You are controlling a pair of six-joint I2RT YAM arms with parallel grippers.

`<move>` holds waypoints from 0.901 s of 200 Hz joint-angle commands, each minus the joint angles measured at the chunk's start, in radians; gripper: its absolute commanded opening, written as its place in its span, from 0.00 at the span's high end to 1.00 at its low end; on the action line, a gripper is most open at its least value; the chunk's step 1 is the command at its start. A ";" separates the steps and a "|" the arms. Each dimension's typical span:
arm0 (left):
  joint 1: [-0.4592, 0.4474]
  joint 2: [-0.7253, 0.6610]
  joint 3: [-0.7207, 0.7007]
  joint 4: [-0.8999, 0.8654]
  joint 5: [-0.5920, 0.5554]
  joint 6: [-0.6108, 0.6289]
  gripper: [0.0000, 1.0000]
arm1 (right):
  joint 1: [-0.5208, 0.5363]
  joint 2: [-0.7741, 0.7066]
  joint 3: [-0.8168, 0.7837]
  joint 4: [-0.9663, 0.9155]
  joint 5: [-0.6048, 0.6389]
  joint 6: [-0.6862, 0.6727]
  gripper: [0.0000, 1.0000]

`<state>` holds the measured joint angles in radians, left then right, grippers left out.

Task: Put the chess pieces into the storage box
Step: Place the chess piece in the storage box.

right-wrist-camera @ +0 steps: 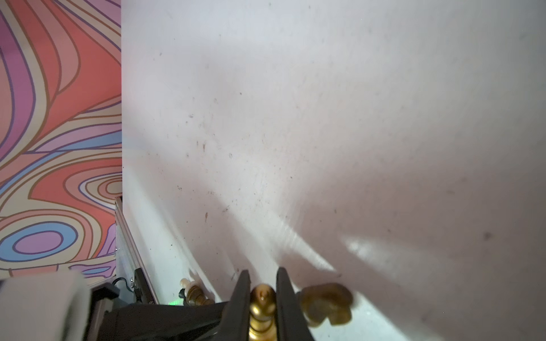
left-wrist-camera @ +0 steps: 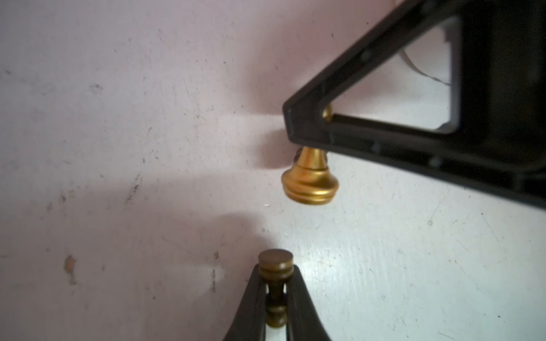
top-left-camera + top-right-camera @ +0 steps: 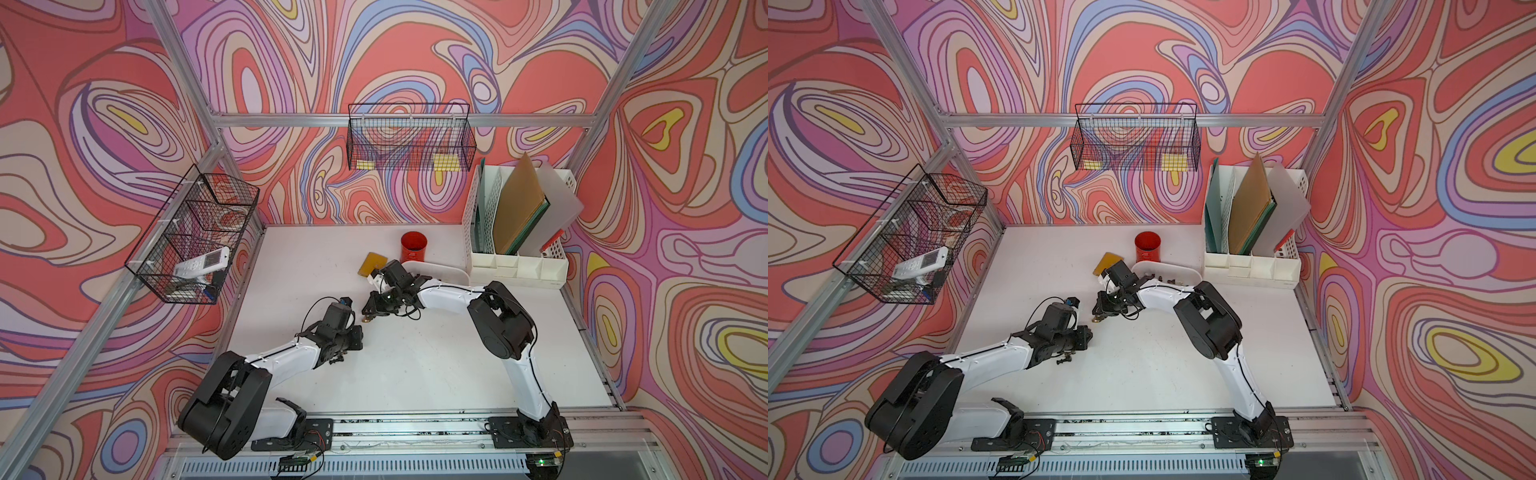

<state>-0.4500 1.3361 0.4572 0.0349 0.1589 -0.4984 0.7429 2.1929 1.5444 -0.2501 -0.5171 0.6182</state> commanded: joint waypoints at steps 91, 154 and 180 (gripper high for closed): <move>0.004 -0.140 0.135 -0.271 -0.021 -0.037 1.00 | 0.006 -0.048 0.022 -0.035 0.140 -0.073 0.85; 0.003 -0.218 0.259 -0.448 -0.045 -0.039 1.00 | 0.015 -0.053 0.032 -0.060 0.140 -0.087 0.69; 0.004 -0.225 0.331 -0.505 -0.034 -0.038 1.00 | 0.015 -0.132 0.005 -0.044 0.160 -0.083 0.68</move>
<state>-0.4500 1.1271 0.7185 -0.3740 0.1299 -0.5323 0.7517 2.1574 1.5558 -0.2966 -0.3878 0.5438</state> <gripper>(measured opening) 0.140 0.314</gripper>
